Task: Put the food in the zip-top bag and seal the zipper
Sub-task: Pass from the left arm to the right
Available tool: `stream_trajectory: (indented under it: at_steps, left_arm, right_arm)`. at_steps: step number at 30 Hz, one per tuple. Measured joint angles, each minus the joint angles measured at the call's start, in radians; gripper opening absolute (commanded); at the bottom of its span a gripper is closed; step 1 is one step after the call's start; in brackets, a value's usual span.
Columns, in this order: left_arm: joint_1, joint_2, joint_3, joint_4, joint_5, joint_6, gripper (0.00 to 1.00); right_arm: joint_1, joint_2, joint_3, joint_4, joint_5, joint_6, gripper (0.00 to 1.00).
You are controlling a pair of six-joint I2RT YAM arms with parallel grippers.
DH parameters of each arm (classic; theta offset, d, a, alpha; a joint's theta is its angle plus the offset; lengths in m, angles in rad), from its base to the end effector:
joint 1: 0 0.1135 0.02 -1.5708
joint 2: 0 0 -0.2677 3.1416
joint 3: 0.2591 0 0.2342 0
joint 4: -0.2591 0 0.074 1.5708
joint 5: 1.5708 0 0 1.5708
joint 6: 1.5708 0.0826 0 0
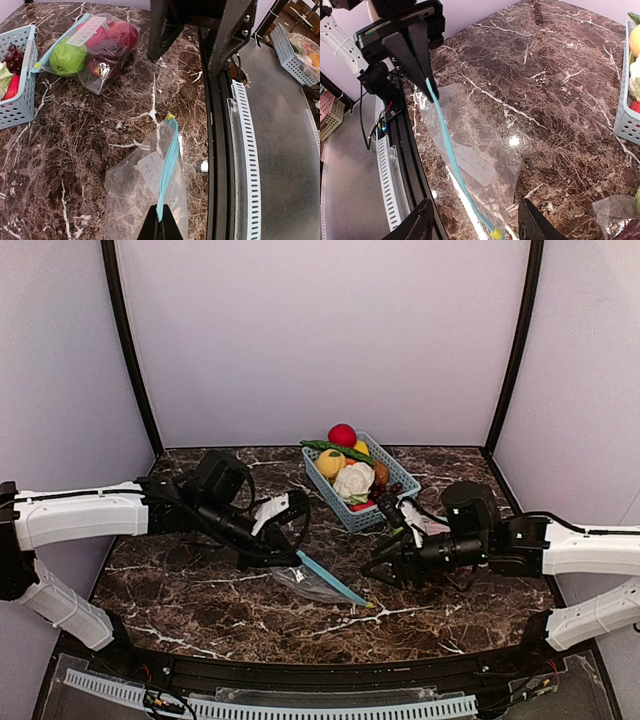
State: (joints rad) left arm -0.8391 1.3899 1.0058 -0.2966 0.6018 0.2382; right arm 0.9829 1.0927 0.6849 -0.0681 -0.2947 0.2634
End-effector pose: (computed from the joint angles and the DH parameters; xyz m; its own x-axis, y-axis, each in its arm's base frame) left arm 0.1754 -0.2653 0.2582 -0.1945 0.5077 -0.8393 0.9809 0.1066 -0.1629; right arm 0.1267 0.2334 0.2464 -0.4899 -0.2858 -0.8236 -0.8409 0.4042 0.3599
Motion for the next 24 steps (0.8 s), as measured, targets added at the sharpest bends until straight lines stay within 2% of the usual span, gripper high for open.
stream_trajectory:
  at_steps: [13,24]
  left_arm:
    - [-0.041,0.005,0.0,-0.019,-0.016,0.039,0.01]
    - [-0.041,0.005,0.0,-0.019,-0.026,0.045,0.01]
  right_arm:
    - [0.0,0.155,0.01,0.022,0.0,-0.023,0.58]
    - [0.0,0.217,0.011,0.031,-0.026,-0.027,0.59]
